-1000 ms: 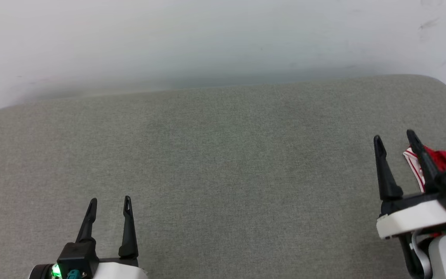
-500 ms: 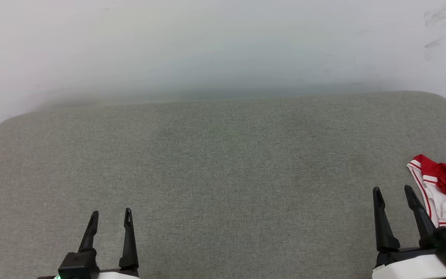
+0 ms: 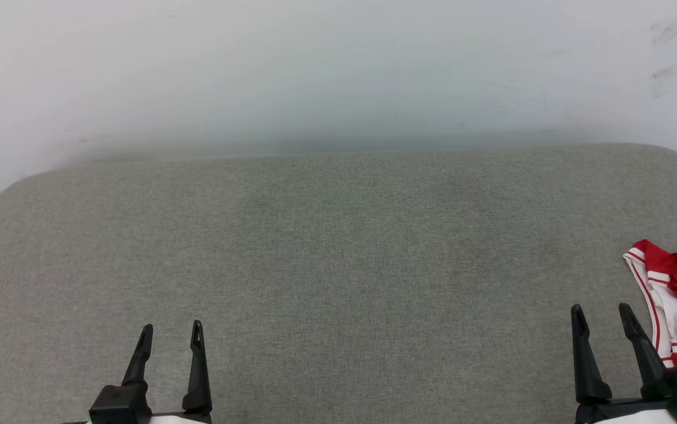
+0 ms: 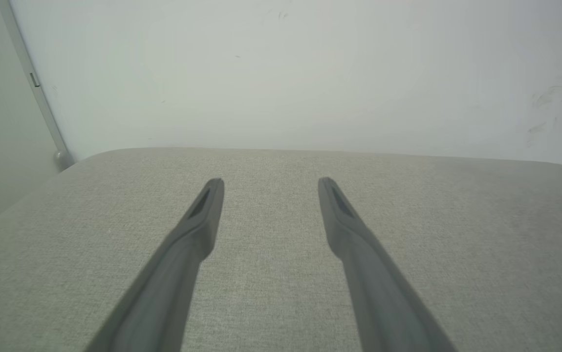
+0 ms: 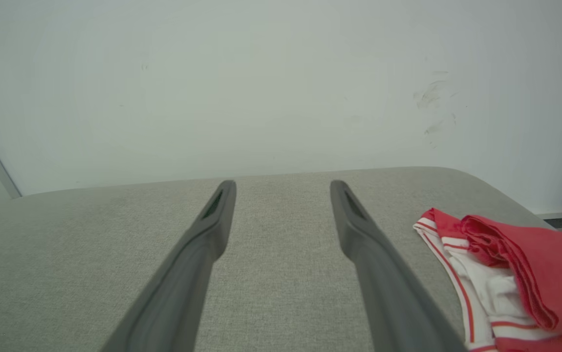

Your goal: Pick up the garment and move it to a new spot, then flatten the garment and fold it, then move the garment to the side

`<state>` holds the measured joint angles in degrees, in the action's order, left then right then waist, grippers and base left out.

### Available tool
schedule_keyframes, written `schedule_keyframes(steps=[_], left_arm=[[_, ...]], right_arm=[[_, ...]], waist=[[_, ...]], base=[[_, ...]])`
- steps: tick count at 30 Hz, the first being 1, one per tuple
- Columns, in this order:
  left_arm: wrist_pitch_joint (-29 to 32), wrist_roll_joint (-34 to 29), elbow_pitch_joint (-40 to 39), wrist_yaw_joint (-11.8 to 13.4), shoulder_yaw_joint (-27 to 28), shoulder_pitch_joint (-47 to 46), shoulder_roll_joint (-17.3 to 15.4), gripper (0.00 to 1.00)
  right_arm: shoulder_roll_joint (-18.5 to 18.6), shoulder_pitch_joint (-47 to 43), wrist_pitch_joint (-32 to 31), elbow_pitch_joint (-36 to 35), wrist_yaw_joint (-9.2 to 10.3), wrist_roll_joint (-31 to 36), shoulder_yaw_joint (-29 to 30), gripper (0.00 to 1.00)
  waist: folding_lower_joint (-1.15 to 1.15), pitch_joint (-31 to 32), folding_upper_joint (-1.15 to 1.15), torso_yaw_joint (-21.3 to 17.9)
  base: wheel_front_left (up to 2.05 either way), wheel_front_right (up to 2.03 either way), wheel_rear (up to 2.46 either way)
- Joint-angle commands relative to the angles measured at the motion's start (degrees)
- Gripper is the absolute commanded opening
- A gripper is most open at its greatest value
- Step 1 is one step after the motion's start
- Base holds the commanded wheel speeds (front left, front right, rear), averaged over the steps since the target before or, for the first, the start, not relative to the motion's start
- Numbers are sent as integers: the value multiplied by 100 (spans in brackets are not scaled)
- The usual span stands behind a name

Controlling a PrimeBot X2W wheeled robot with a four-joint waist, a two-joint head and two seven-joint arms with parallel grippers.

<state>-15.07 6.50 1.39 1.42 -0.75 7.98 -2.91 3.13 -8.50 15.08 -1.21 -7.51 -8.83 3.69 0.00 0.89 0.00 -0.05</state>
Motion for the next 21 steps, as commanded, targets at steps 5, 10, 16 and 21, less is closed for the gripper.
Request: schedule_keyframes(steps=[5,10,16,21], left_arm=[[2,-4,111,-23,-8,7,2,0],[90,365,272,-62,8,-37,5,0],[318,1284,382,-154,85,-200,0,0],[449,1813,445,-208,131,-291,-3,0]], right_arm=[[-4,-4,-3,65,0,0,5,0],[7,33,-68,201,0,-373,-24,0],[59,210,-256,355,0,-1321,-49,0],[82,306,-364,439,0,-1860,-62,0]], waist=[[0,0,0,4],[0,-2,0,5],[0,-9,0,5],[0,-13,0,5]], base=[[0,0,0],[0,0,0],[0,0,0],[0,0,0]])
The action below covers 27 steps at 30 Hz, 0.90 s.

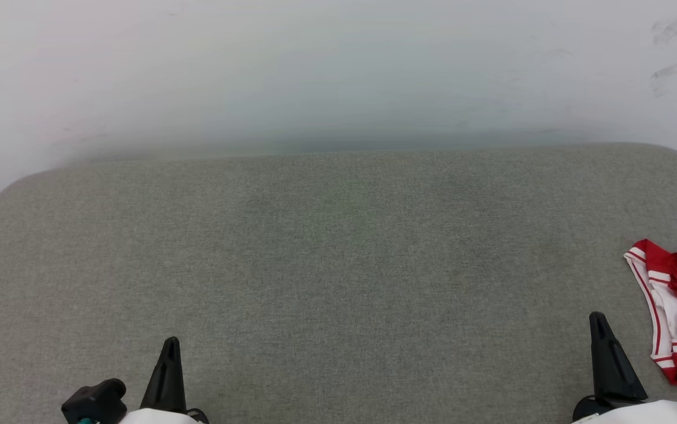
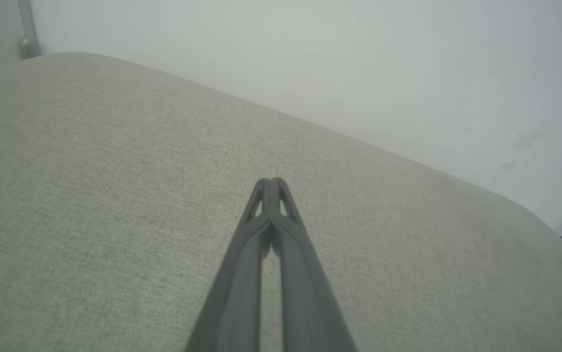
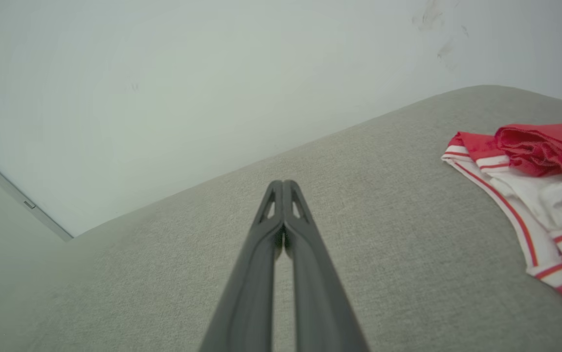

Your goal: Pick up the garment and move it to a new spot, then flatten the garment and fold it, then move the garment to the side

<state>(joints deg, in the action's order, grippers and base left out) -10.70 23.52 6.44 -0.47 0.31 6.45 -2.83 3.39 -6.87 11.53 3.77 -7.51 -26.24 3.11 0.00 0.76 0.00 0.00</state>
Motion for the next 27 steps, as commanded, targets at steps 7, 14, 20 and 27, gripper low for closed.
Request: schedule_keyframes(steps=[7,14,20,27], left_arm=[[184,803,20,-91,85,-257,-13,0],[344,1442,96,-157,140,-368,-15,0],[470,1950,156,-210,182,-457,-16,0],[610,2502,221,-265,232,-556,-18,0]], right_arm=[[81,267,-155,48,1,-818,-15,0],[100,379,-296,146,1,-1460,-19,0],[111,467,-409,224,1,-1967,-18,0],[120,567,-541,307,1,-2515,-12,0]], waist=[[0,-6,0,0],[0,-12,0,0],[0,-17,0,0],[0,-23,0,0]], base=[[0,0,0],[0,0,0],[0,0,0],[0,0,0]])
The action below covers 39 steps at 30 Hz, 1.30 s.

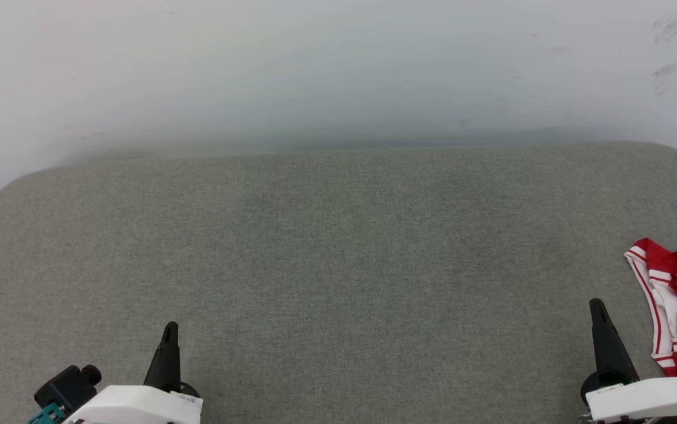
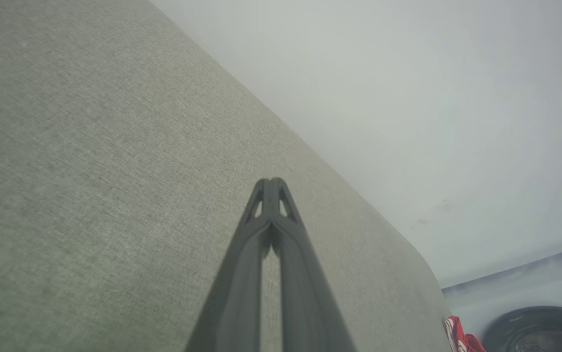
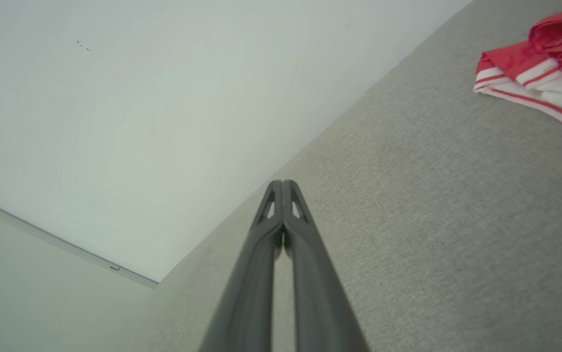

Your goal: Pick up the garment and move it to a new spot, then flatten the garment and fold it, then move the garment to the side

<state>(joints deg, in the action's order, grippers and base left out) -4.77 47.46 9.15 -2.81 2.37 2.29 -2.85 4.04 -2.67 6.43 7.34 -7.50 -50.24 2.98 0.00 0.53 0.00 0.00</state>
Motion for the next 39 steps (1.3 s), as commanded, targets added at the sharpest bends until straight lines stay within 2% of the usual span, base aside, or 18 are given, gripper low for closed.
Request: schedule_keyframes(steps=[1,23,39], left_arm=[[38,183,-40,-38,33,-149,-16,0],[420,1681,142,-195,165,-415,-17,0],[638,2536,249,-286,248,-565,-16,0]], right_arm=[[56,156,-47,-36,0,-189,2,0],[63,431,-413,203,0,-1657,43,0],[55,574,-643,339,1,-2490,78,0]], waist=[[0,-1,0,0],[0,-20,0,0],[0,-33,0,0]], base=[[0,0,0],[0,0,0],[0,0,0]])
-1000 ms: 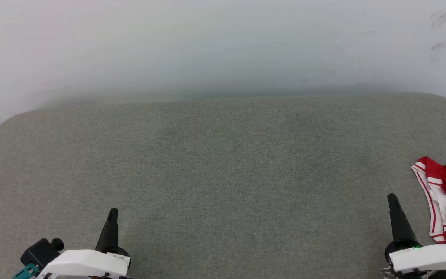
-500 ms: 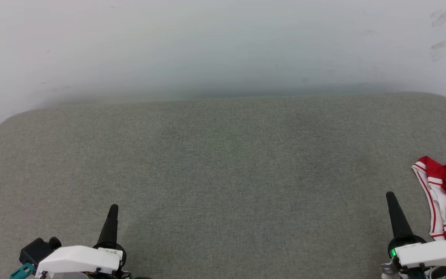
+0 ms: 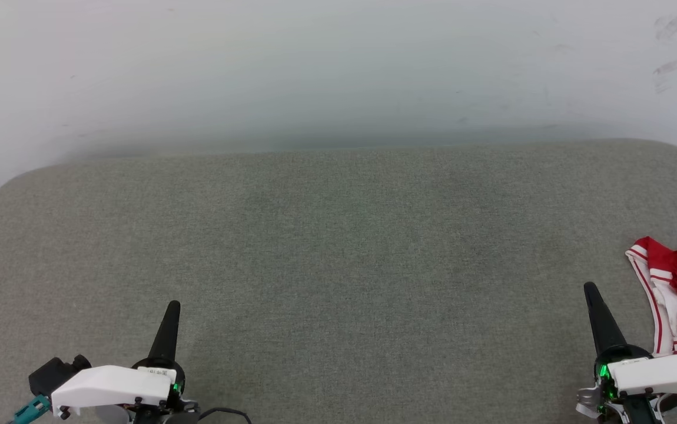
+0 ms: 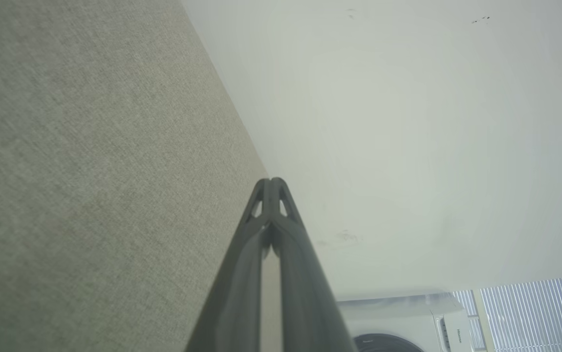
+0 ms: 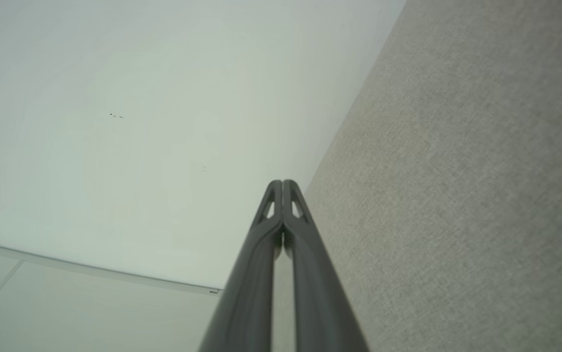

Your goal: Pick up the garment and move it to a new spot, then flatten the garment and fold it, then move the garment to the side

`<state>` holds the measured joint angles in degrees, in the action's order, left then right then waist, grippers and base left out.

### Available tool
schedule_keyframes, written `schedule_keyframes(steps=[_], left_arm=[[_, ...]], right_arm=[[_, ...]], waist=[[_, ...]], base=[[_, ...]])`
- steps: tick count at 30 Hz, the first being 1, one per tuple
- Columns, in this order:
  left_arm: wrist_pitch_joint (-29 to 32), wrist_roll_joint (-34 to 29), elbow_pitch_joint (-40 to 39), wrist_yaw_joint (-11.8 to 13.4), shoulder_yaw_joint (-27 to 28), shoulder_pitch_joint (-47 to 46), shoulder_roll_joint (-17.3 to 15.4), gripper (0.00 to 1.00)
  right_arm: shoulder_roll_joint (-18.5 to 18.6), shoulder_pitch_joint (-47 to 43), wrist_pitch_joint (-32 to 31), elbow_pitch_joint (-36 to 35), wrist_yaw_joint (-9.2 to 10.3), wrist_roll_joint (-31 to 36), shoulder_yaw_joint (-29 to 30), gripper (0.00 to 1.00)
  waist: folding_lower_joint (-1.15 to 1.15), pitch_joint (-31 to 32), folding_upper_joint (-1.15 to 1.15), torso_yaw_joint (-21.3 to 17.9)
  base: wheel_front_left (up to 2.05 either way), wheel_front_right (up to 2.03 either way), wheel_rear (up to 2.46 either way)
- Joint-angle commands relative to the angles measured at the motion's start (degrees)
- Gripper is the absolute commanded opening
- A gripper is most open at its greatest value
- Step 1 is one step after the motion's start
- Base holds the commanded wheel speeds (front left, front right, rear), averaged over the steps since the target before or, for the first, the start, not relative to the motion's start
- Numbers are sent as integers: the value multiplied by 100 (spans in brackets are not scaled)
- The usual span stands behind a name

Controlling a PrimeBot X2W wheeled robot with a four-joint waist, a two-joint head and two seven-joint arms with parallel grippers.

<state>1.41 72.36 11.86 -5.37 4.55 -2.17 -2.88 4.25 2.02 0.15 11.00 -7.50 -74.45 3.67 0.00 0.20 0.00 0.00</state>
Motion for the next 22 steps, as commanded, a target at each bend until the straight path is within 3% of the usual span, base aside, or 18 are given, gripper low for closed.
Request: schedule_keyframes(steps=[1,22], left_arm=[[36,99,-14,-29,35,-125,-13,0],[296,1124,114,-137,122,-302,-12,0]], right_arm=[[34,107,-23,-17,1,-120,11,0],[10,302,-303,152,1,-1101,68,0]], waist=[[0,-1,0,0],[0,-19,0,0]], base=[[0,0,0],[0,0,0]])
